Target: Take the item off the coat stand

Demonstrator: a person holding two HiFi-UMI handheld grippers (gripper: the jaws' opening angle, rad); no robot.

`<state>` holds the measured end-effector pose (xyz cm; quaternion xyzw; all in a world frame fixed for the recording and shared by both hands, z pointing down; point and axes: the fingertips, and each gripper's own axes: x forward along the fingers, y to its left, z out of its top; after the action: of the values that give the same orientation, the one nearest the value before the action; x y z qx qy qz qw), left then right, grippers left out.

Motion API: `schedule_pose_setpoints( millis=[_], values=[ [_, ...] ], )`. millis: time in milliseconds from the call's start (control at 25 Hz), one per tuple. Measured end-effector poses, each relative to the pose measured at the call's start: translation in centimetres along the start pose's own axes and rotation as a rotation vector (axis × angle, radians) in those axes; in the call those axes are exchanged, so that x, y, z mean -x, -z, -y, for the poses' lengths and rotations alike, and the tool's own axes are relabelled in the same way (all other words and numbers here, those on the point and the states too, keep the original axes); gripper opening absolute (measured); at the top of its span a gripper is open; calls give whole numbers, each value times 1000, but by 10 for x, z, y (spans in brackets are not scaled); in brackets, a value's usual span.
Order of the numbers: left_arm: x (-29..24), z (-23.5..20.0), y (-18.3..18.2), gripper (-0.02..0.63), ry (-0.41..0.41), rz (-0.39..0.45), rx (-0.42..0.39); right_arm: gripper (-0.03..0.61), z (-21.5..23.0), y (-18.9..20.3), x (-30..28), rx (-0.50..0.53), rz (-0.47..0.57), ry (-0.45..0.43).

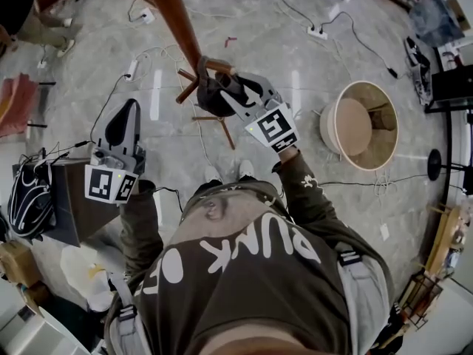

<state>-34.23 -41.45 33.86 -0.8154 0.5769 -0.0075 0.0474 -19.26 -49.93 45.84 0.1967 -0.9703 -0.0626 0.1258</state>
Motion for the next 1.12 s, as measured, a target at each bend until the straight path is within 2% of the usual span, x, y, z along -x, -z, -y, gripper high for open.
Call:
schedule_pose_setpoints(
  millis=[80,120,640,880,1120],
  values=[
    [2,-3,1,6,-2,0,2,38,2,2,-2,15,-9,23],
    [3,-4,1,6,-4,0,2,30,3,1,-2,13,-6,30],
    [11,-7,-3,6,-12,11,-3,20,13,-19,10,-25,46,71],
    [14,-2,-6,6,-10,17,-6,20,10,-52,30,15,92,76],
    [17,6,-9,6,-6,23,-8,20,7,-65,49,40,122,89]
  ],
)
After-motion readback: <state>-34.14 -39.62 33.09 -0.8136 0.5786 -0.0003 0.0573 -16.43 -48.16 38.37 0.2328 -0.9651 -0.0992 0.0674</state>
